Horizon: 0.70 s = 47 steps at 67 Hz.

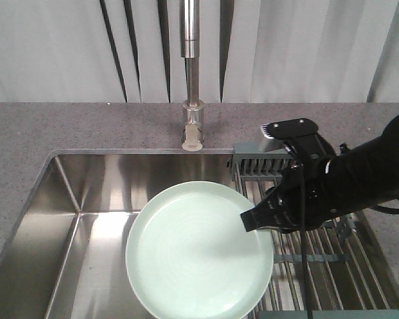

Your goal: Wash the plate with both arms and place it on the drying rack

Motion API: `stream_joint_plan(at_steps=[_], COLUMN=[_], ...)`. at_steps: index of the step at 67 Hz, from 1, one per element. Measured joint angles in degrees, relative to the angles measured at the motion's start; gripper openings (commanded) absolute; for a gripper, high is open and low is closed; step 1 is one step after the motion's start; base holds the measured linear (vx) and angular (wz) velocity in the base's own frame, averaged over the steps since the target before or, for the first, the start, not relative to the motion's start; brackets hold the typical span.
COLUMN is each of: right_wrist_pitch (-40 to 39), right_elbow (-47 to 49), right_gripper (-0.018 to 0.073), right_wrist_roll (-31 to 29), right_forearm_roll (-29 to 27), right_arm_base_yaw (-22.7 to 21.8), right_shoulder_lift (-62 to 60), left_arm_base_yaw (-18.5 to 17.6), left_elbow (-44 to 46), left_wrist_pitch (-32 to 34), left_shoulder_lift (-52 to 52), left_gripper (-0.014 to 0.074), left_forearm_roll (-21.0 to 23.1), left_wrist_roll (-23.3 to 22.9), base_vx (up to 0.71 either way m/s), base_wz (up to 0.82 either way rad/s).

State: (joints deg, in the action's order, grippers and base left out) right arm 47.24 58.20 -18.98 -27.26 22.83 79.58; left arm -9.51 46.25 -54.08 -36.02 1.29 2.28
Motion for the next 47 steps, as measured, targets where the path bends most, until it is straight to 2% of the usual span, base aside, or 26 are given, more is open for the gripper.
stream_joint_plan(at_steps=[20, 35, 47], right_wrist_pitch=[-0.68, -0.35, 1.58], right_elbow=[6.75, 14.45, 20.67], right_gripper=[-0.0001, -0.0001, -0.0001], right_wrist_roll=[0.25, 0.27, 0.27], right_forearm_roll=[-0.34, 0.94, 1.9], right_arm_base_yaw=[3.81, 3.8, 1.62], right_shoulder_lift=[6.71, 12.15, 16.56], left_arm_base_yaw=[0.0, 0.0, 0.0], left_elbow=[0.0, 0.0, 0.0], left_wrist_pitch=[0.0, 0.0, 0.0], left_shoulder_lift=[0.0, 0.0, 0.0], left_gripper=[0.0585, 0.0585, 0.0585], left_forearm_roll=[0.0, 0.0, 0.0], left_wrist_roll=[0.0, 0.0, 0.0], base_vx=[0.0, 0.0, 0.0], base_wz=[0.0, 0.0, 0.0])
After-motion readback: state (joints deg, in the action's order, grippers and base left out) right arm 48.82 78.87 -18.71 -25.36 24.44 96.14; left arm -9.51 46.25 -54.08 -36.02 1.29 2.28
